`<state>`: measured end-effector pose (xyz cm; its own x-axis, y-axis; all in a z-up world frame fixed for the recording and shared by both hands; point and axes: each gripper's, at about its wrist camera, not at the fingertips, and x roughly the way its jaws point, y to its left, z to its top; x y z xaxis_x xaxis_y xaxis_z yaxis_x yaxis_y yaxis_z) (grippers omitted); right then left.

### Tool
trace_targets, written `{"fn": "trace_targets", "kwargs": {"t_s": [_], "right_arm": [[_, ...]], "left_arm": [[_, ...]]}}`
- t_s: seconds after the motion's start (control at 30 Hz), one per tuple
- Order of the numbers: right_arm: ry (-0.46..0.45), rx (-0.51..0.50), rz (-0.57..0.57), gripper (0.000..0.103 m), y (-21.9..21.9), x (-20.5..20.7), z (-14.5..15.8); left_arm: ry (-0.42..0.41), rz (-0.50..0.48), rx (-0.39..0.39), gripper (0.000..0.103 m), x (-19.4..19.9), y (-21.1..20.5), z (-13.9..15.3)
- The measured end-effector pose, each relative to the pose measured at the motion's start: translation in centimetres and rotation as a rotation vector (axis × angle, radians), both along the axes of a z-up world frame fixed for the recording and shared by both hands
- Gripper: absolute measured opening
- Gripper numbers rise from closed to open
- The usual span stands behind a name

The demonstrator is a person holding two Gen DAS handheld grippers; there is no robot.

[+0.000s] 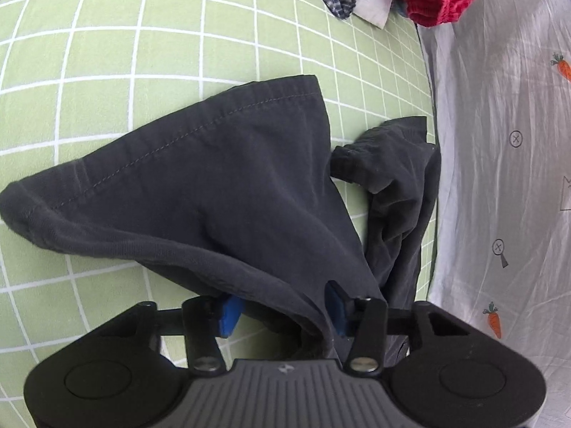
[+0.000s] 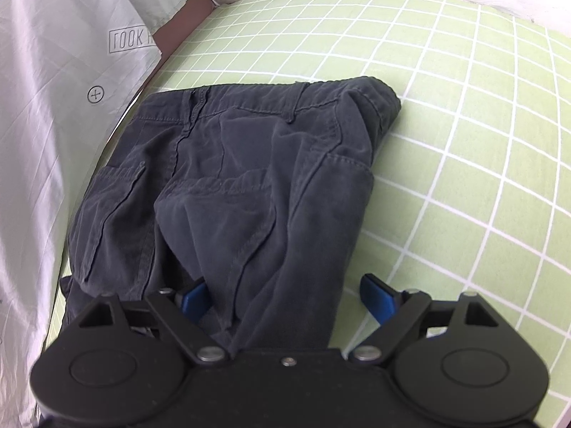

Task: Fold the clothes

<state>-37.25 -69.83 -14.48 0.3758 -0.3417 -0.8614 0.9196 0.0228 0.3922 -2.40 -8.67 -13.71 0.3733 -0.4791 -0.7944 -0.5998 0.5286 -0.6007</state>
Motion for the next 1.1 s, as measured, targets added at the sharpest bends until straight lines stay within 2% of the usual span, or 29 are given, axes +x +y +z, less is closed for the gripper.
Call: {"fn": "trace_targets", "kwargs": {"t_s": [0.03,0.13,0.17,0.23,0.27,0.3,0.33,0.4,0.5,0.53,0.63,0.67,0.73,0.77,0.8,0.83,0.87,0.9,0.97,1.03,1.1], "right_arm": [[0.004,0.003,-0.008,0.085,-0.2,0.2,0.0],[0.004,0.020,-0.029,0.066,-0.9,0.5,0.1],[-0.012,0.031,-0.030,0.053,-1.1,0.6,0.1],[-0.035,0.027,-0.008,0.045,-1.4,0.8,0.4],[-0.038,0.005,0.024,0.037,-1.3,1.1,0.8],[-0.040,-0.016,0.056,0.028,-1.3,1.3,1.2],[-0.032,-0.053,0.095,0.026,-0.8,1.5,1.9],[-0.014,-0.132,0.154,0.019,0.7,1.4,3.5],[0.007,-0.207,0.208,0.016,3.2,0.2,5.6],[0.024,-0.215,0.224,0.016,4.1,-0.5,6.0],[0.079,-0.207,0.265,0.017,6.5,-3.1,5.3],[0.091,-0.175,0.274,0.018,7.1,-3.9,4.4],[0.094,-0.104,0.267,0.021,7.8,-5.2,2.6],[0.081,-0.075,0.250,0.031,8.0,-5.9,2.0],[0.065,-0.049,0.230,0.043,8.2,-6.6,1.5],[0.043,-0.038,0.207,0.048,8.4,-7.3,1.2],[0.019,-0.034,0.188,0.057,8.4,-8.0,1.0],[-0.005,-0.029,0.166,0.067,8.3,-8.6,0.8],[-0.051,-0.017,0.111,0.076,7.9,-9.9,0.4],[-0.101,0.008,0.042,0.080,7.4,-11.1,-0.3],[-0.145,0.033,-0.018,0.081,6.9,-12.1,-1.0]], "left_arm": [[0.003,-0.003,0.007,0.025,0.3,-0.1,-0.2],[-0.021,-0.032,0.043,0.006,2.2,-0.3,0.0],[-0.028,-0.042,0.056,0.006,2.8,-0.3,0.1],[-0.044,-0.061,0.080,0.004,4.0,-0.5,0.2],[-0.056,-0.072,0.091,0.004,4.6,-0.6,0.4],[-0.094,-0.090,0.098,0.004,5.3,-0.7,1.1],[-0.137,-0.109,0.106,0.004,5.9,-0.8,2.0],[-0.283,-0.166,0.142,0.004,6.3,-1.2,5.1],[-0.457,-0.224,0.212,0.004,4.6,-0.4,9.7],[-0.461,-0.226,0.242,0.004,3.6,0.6,10.3],[-0.380,-0.234,0.352,0.005,0.2,4.2,8.7],[-0.318,-0.242,0.404,0.005,-0.7,5.1,7.2],[-0.206,-0.254,0.448,0.008,-2.4,6.6,5.0],[-0.150,-0.260,0.470,0.008,-3.3,7.4,4.0],[-0.102,-0.265,0.487,0.012,-4.2,8.1,3.0],[-0.101,-0.269,0.480,0.018,-5.2,8.7,2.8],[-0.116,-0.279,0.473,0.023,-5.8,8.7,2.9],[-0.131,-0.291,0.467,0.026,-6.5,8.8,3.0],[-0.153,-0.319,0.481,0.031,-7.3,8.5,3.5],[-0.168,-0.339,0.500,0.037,-7.7,7.7,4.0],[-0.178,-0.346,0.511,0.039,-8.1,7.0,4.5]]}}
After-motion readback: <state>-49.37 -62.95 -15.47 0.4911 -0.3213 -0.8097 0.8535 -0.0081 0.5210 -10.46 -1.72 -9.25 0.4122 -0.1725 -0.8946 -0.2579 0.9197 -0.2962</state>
